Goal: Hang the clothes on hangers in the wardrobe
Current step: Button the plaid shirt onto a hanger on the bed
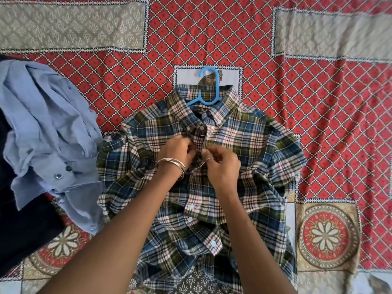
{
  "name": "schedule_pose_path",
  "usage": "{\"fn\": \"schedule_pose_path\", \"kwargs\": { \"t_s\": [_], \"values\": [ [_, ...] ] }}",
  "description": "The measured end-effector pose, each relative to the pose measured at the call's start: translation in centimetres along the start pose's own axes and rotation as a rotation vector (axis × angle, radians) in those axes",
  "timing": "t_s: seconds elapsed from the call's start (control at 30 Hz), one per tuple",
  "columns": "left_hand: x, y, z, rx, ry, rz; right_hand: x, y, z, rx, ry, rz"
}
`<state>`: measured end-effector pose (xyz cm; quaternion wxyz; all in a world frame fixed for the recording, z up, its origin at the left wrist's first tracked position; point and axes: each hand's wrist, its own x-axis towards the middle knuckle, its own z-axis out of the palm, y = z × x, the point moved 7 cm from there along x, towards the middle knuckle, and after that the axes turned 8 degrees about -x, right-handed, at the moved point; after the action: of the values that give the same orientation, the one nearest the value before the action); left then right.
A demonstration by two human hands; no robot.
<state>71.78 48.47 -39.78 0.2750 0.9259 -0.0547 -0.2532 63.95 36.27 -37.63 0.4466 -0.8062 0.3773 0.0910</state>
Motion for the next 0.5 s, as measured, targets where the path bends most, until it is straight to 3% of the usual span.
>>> {"fn": "schedule_pose_path", "kwargs": {
  "t_s": [0.13,0.27,0.5],
  "values": [
    [0.3,1.3,-1.4,-0.333,0.161,-0.08,1.2,0.7,0.3,0.187,-0.007,0.091],
    [0.3,2.3,-2.1,-0.319,0.147,-0.027,1.8,1.0,0.4,0.237,0.023,0.123],
    [0.8,2.0,-1.5,-0.362,0.039,-0.102,2.4,1.0,0.0,0.164,0.044,0.106]
  ]
}}
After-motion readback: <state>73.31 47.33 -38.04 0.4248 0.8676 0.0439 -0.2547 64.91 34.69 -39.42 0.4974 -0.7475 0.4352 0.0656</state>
